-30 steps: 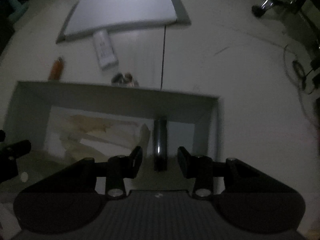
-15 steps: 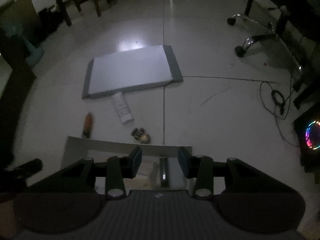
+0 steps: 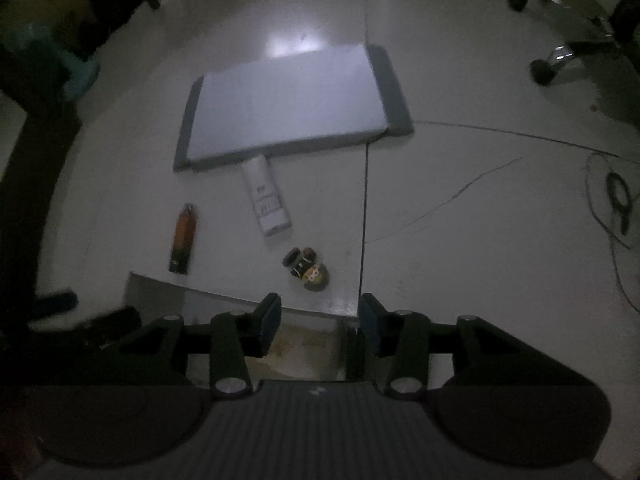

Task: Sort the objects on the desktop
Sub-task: 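Move both tools toward the orange bottle and the small figurine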

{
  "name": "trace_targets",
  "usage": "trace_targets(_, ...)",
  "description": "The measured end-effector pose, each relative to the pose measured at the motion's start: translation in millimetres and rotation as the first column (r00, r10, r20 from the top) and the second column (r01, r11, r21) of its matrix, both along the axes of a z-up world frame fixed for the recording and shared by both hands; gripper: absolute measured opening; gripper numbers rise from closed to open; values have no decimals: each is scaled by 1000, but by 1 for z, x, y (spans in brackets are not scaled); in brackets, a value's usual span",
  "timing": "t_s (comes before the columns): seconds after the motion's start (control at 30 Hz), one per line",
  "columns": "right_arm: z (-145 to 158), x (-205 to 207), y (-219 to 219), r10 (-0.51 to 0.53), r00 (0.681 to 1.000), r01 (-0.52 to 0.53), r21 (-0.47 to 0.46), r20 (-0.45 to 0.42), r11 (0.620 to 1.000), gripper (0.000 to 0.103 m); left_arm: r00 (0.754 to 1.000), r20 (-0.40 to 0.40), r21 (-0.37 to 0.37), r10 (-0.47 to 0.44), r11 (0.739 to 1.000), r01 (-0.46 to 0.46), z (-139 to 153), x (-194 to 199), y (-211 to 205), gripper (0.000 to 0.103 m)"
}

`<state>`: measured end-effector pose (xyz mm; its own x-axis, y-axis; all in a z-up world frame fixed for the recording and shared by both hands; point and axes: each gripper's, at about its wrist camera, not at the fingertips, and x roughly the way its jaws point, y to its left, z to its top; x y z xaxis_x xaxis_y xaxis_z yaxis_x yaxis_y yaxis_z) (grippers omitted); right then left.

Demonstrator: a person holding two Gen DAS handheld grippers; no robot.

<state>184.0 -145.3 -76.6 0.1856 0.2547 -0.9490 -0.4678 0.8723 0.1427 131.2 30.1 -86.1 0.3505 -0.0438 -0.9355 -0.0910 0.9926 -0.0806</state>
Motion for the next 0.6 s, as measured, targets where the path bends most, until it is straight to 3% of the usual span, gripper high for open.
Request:
trace_targets(0.13, -31, 24, 13, 82, 996, -83, -49, -19, 995, 48, 999, -10, 76, -47, 996, 48, -22, 21, 9, 87)
trace_targets(0.3, -70, 48, 27, 95, 994, -98, -65, -55, 993, 48, 998, -51, 59, -25, 998, 28, -47, 48, 26, 88)
trace_targets(0.4, -92, 52, 40, 93, 993, -94, -14, -78, 995, 49, 999, -44, 53, -4, 999, 6, -62, 65, 34, 88)
trace_targets(0.47, -104, 49, 51, 158, 982, -160, -14, -103, 987, 49, 999, -42, 75, -25, 997, 28, -71, 73, 36, 88)
trace_targets(0.6, -121, 47, 69, 252, 966, -256, -69, -61, 964, 50, 995, -78, 142, -62, 987, 73, -90, 84, 42, 88)
